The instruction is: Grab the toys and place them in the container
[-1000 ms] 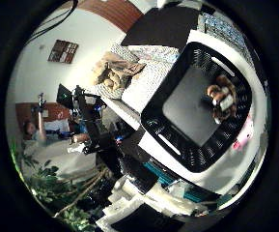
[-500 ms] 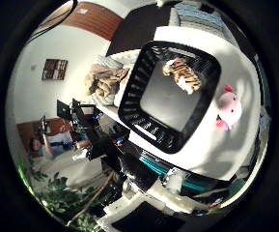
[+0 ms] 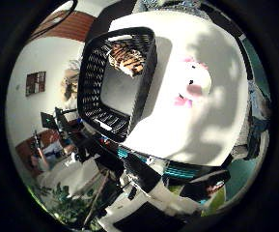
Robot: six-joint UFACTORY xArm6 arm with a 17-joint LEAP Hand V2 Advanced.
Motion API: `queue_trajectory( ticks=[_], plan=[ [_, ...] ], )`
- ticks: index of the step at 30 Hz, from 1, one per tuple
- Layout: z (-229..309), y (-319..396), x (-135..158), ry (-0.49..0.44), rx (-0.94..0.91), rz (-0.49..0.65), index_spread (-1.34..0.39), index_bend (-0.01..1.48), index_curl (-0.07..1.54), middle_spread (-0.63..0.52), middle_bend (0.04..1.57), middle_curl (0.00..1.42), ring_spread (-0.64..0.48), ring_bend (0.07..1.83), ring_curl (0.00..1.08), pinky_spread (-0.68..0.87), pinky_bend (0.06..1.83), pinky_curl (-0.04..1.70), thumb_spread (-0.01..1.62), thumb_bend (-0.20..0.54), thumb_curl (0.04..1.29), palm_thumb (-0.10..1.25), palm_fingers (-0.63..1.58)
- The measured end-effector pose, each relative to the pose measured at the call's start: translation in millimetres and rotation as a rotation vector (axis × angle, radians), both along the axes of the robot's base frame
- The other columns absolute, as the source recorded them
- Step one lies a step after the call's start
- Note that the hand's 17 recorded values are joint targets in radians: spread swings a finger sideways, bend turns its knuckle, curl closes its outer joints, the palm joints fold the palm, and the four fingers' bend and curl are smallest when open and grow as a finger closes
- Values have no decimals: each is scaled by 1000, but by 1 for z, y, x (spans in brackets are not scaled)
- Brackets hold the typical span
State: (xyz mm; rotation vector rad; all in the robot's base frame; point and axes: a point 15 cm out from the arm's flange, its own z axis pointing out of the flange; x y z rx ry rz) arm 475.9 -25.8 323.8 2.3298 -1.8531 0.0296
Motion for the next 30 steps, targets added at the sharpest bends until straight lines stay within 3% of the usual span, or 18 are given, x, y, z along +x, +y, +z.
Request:
queue_trajectory(
  ticks=[20, 30],
  plan=[
    [-102, -23, 42, -24, 54, -56, -340, 151, 255, 26, 199, 327, 175, 356, 260, 434, 439, 310, 1097, -22, 276, 461, 85],
    [-149, -31, 42, 0, 86, -90, -338, 154, 256, 15, 201, 331, 176, 364, 256, 431, 429, 305, 1098, -21, 279, 473, 102]
  ],
)
